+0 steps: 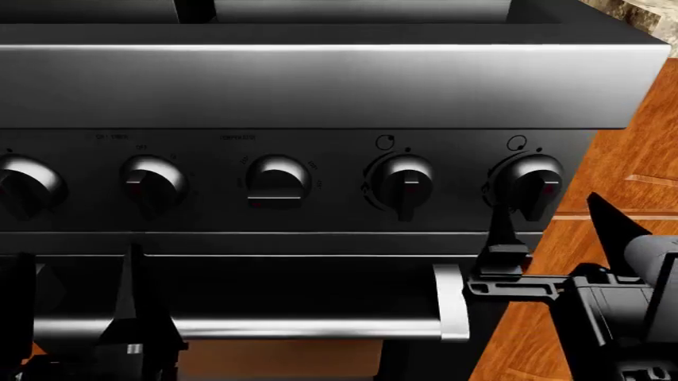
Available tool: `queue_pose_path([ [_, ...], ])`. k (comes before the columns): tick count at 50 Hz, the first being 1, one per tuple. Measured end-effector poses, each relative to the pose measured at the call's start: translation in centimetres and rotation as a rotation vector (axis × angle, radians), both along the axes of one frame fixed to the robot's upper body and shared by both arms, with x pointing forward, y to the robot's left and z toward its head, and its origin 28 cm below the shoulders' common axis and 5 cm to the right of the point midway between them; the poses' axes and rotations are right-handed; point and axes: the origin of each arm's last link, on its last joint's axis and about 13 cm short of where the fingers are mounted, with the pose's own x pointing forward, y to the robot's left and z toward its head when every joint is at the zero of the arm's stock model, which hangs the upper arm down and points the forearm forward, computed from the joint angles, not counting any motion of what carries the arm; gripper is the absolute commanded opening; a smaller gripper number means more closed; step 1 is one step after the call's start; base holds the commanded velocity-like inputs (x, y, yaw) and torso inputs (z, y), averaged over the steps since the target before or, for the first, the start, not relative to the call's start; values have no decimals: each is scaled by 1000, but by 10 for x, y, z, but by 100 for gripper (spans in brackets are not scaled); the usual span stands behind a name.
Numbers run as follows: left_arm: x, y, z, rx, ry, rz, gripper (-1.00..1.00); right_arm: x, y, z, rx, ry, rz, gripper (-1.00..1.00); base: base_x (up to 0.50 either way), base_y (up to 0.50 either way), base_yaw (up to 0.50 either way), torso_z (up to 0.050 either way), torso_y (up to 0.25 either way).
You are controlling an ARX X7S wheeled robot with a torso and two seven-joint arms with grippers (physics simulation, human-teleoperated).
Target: Frozen meat rests on a plate on the counter. Retrieve the meat and place it in a pot on a burner. Then turn the burner on.
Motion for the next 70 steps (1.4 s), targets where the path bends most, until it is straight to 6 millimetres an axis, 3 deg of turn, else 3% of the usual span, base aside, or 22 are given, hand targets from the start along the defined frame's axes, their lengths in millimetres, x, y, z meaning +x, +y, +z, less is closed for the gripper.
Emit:
queue_pose_path([
  [65, 2, 1, -6, -22, 7, 2, 100, 26, -6, -4, -59, 35, -22, 100, 0, 0, 0, 0, 0],
  [66, 2, 1, -6, -22, 7, 2, 100, 27, -6, -4, -59, 35, -22, -100, 15, 0, 3, 0, 0],
  [70, 2, 0, -7, -22, 8, 2, 100, 27, -5, -4, -51, 39, -9, -100, 0, 0, 0, 0, 0],
])
